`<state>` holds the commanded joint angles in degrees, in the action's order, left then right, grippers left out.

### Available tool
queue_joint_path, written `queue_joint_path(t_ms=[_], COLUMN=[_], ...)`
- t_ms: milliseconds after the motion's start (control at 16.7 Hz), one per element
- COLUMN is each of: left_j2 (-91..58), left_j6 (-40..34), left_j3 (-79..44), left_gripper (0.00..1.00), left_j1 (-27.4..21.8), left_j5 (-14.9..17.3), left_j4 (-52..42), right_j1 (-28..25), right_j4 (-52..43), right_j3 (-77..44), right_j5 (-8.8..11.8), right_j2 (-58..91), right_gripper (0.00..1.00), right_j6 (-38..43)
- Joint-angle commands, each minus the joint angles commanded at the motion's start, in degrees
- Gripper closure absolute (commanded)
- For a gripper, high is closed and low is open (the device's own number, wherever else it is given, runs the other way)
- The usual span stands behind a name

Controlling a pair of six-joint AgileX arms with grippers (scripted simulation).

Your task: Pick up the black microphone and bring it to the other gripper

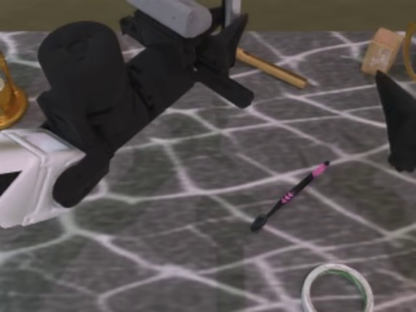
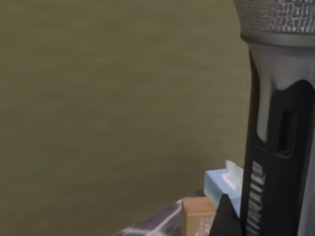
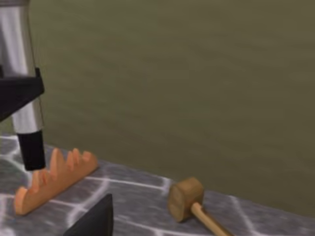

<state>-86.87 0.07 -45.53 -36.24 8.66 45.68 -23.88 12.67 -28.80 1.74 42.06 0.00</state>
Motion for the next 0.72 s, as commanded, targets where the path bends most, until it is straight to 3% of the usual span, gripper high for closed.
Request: queue_joint_path(t_ms=[360, 720], left_j2=[0.00, 0.00], left_j6=[0.00, 0.00], left_j3=[0.00, 0.00], left_gripper=[1.00, 1.00], left_j1=[0.00, 0.00], left_j5=[0.00, 0.00], left_j4=[0.00, 0.00], right_j1=[-11.41, -13.98], right_j4=[6.03, 6.91], right_j3=[-13.50, -16.09], right_j5=[1.15, 1.39], right_j2=[19.89, 24.41], right_gripper=[0.00, 0.00], right_j6=[-0.36, -0.50])
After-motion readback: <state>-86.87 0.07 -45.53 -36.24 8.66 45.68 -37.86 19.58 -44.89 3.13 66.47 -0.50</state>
